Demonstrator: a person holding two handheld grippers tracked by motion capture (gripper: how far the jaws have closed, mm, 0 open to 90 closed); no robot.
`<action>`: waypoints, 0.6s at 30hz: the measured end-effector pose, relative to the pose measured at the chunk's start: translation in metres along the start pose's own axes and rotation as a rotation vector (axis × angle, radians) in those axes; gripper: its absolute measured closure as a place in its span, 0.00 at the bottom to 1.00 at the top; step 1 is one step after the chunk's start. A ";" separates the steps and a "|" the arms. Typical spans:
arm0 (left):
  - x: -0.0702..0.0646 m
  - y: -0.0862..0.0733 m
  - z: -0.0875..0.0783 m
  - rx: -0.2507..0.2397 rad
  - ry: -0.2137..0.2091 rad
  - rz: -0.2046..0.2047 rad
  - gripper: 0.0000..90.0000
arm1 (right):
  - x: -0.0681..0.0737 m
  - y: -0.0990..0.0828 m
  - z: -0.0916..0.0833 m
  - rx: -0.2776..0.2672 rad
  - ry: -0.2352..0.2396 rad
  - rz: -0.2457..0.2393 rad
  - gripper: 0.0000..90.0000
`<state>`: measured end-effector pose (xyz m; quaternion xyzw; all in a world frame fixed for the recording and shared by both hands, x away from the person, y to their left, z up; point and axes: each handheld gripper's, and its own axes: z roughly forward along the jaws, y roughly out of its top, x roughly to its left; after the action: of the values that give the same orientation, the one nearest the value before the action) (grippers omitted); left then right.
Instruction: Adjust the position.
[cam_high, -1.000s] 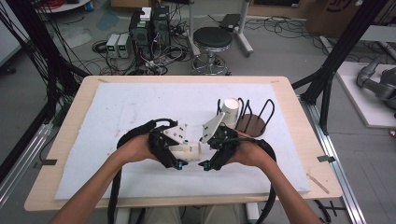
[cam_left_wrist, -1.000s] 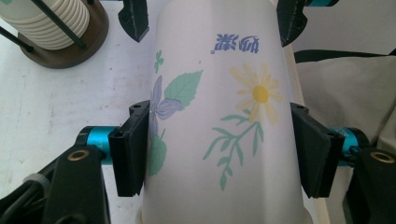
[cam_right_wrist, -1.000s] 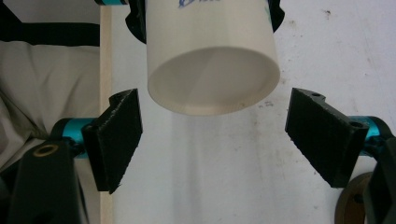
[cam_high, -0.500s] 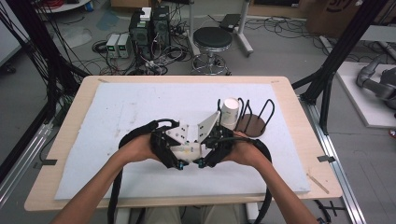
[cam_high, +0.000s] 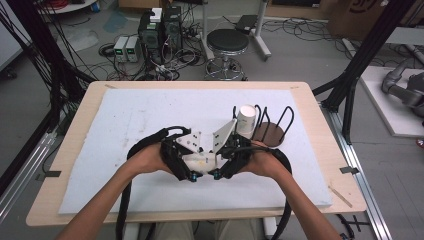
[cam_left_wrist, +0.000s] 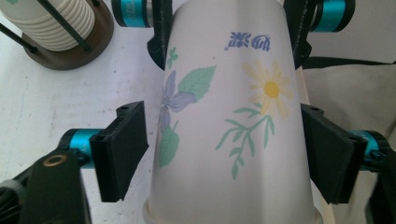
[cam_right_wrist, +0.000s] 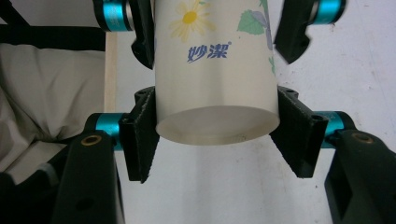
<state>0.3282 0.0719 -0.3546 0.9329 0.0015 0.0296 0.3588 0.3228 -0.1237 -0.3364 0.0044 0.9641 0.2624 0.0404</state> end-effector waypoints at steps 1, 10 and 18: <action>0.001 0.000 -0.001 -0.011 -0.010 -0.012 0.16 | 0.000 0.000 0.000 0.001 0.001 -0.001 0.42; 0.002 -0.008 -0.006 -0.069 -0.005 -0.042 0.07 | 0.000 -0.003 -0.004 -0.005 -0.004 0.012 0.42; -0.007 -0.048 -0.031 -0.341 0.054 -0.103 0.07 | 0.001 -0.034 -0.013 -0.131 -0.030 0.063 0.42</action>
<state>0.3202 0.1280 -0.3637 0.8560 0.0537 0.0359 0.5129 0.3214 -0.1591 -0.3426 0.0362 0.9434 0.3262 0.0469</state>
